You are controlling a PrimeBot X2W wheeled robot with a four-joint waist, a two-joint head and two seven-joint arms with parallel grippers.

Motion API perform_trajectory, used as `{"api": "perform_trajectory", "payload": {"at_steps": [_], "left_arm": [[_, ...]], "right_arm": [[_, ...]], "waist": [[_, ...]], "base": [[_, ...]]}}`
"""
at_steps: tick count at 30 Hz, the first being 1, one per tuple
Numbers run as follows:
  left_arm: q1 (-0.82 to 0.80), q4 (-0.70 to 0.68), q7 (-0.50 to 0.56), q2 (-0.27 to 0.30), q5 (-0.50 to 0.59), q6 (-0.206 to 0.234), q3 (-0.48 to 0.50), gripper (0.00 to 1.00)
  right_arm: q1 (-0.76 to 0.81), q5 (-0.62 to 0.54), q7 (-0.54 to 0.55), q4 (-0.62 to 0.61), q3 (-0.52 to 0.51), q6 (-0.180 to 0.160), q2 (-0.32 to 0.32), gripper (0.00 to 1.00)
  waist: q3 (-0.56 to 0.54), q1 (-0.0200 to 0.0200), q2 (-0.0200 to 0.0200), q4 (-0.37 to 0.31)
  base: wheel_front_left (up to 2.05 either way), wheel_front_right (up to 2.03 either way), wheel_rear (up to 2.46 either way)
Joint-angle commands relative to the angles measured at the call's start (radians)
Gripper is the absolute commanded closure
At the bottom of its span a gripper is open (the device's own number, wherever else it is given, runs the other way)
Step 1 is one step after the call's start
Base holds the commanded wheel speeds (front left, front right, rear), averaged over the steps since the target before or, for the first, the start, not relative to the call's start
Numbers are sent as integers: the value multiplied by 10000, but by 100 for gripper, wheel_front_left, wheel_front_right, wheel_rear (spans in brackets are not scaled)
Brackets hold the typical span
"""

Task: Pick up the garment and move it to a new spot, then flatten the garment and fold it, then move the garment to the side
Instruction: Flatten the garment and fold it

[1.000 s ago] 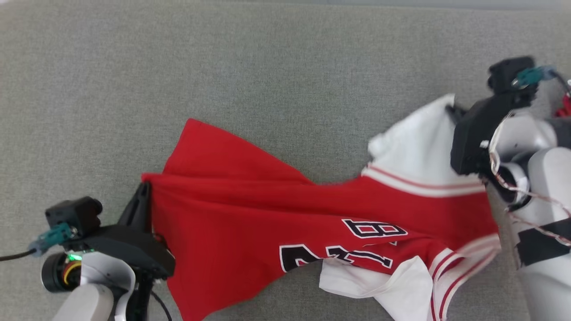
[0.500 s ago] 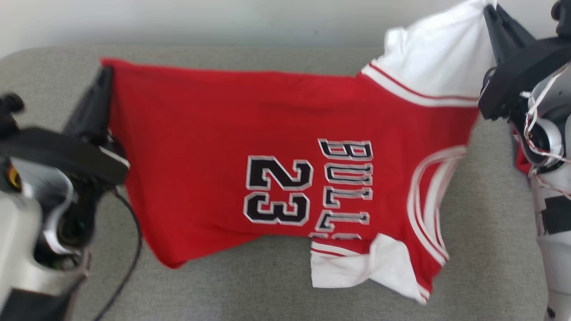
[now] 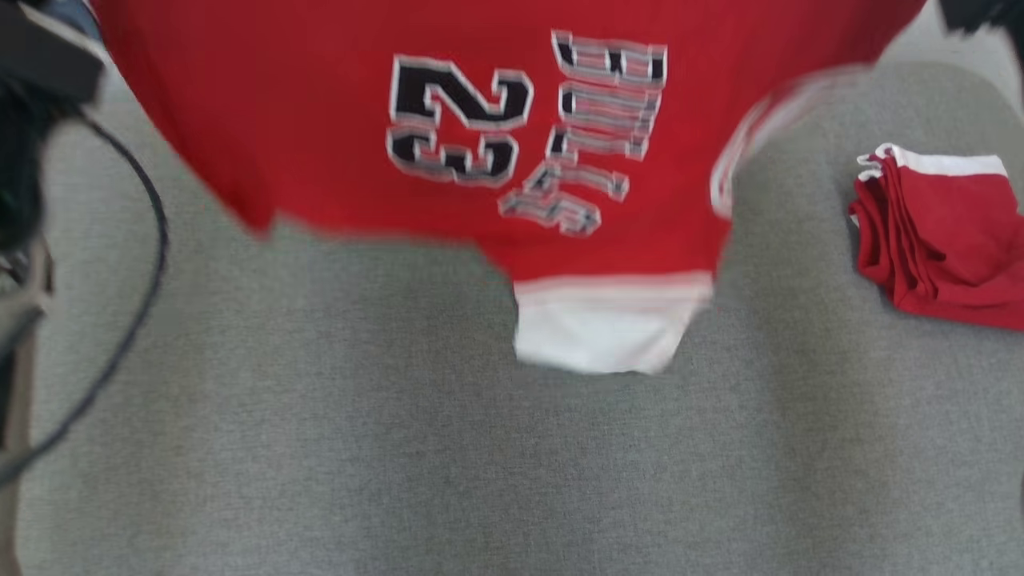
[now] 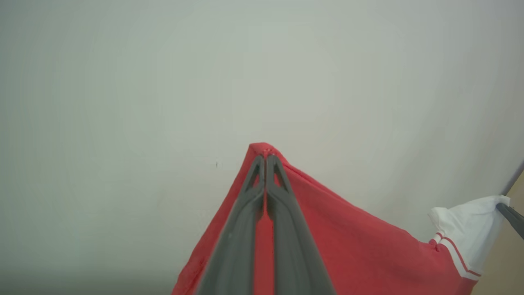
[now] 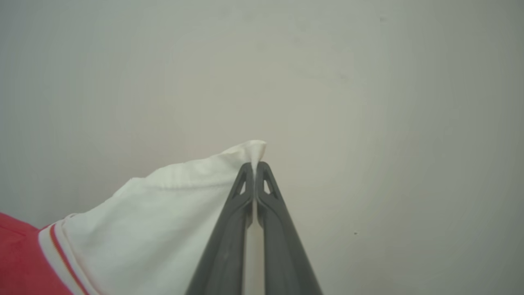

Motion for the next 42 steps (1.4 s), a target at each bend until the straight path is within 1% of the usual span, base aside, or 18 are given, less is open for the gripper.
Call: {"api": "perform_trajectory", "payload": {"at_steps": [1,3,4,5,7,11,13,17,22,25,27,29,32,33,37,39,40,42], "left_arm": [[-302,26,-106,27,42,-13,110,100],[-844,9,-104,22,-13,-29,197,100],[-1122,36,-135,-25,-76,31,295,100],[-1458,34,-135,-5,-86,100,382,100],[-2072,139,-213,52,77,75,428,100],[-3223,639,-495,91,297,-179,440,100],[-3655,1050,-782,84,488,-297,414,100],[-4619,1748,-1762,139,1205,-535,292,100],[-5597,2534,-3381,-237,1567,-696,500,100],[-6233,2645,-4107,-410,1746,-1030,476,100],[-6518,2645,-4424,-409,1865,-1295,468,100],[-6667,2642,-4644,-514,1783,-1433,624,100],[-6648,2623,-4831,-532,1979,-1610,723,100],[-6536,2710,-4841,-565,1962,-1615,766,100],[-5646,3097,-4893,-462,2216,-1902,437,100],[-4965,3272,-4908,-476,2213,-2035,276,100],[-4965,3272,-4908,-476,2213,-2035,276,100],[-4164,3396,-4923,-564,2112,-2148,63,100]], "right_arm": [[-206,-140,-135,29,56,-25,-49,100],[-616,-167,-161,199,215,-25,-101,100],[-841,-161,-174,289,316,-25,-123,100],[-1094,-205,-158,285,431,-25,-200,100],[-1671,-371,-359,370,474,-25,-261,100],[-2743,-473,-859,942,397,-25,142,100],[-3335,-813,-1309,1296,415,-25,300,100],[-4482,-1516,-2404,1958,-276,-25,720,100],[-5503,-2650,-3712,2551,-1181,-25,1045,100],[-6056,-3130,-4130,2551,-1645,-25,1086,100],[-6221,-3319,-4382,2398,-1859,-25,1103,100],[-6245,-3456,-4536,2224,-2016,-25,1192,100],[-5864,-3732,-4538,1674,-2124,-25,1311,100],[-5564,-3859,-4490,1472,-2117,-25,1355,100],[-4103,-4139,-4297,629,-1827,-25,1544,100],[-3055,-4079,-4110,230,-1586,-25,1661,100],[-3055,-4079,-4110,230,-1586,-25,1661,100],[-2245,-3803,-3735,-221,-1362,-25,1640,100]], "waist": [[295,1,0,-112],[742,1,0,-190],[1026,1,0,-227],[1390,1,0,-263],[2109,1,0,-328],[3369,1,0,-505],[3768,1,0,-603],[4191,1,0,-751],[4222,1,0,-761],[4223,1,0,-724],[4261,1,0,-727],[4334,1,0,-749],[4532,1,0,-757],[4603,1,0,-756],[4936,1,0,-753],[5051,1,0,-722],[5051,1,0,-722],[5086,1,0,-686]], "base": [[0,0,0],[0,0,0],[0,0,0],[0,0,0],[0,0,0],[0,0,0],[0,0,0],[0,0,0],[0,0,0],[0,0,0],[0,0,0],[0,0,0],[0,0,0],[0,0,0],[0,0,0],[0,0,0],[0,0,0],[0,0,0]]}}
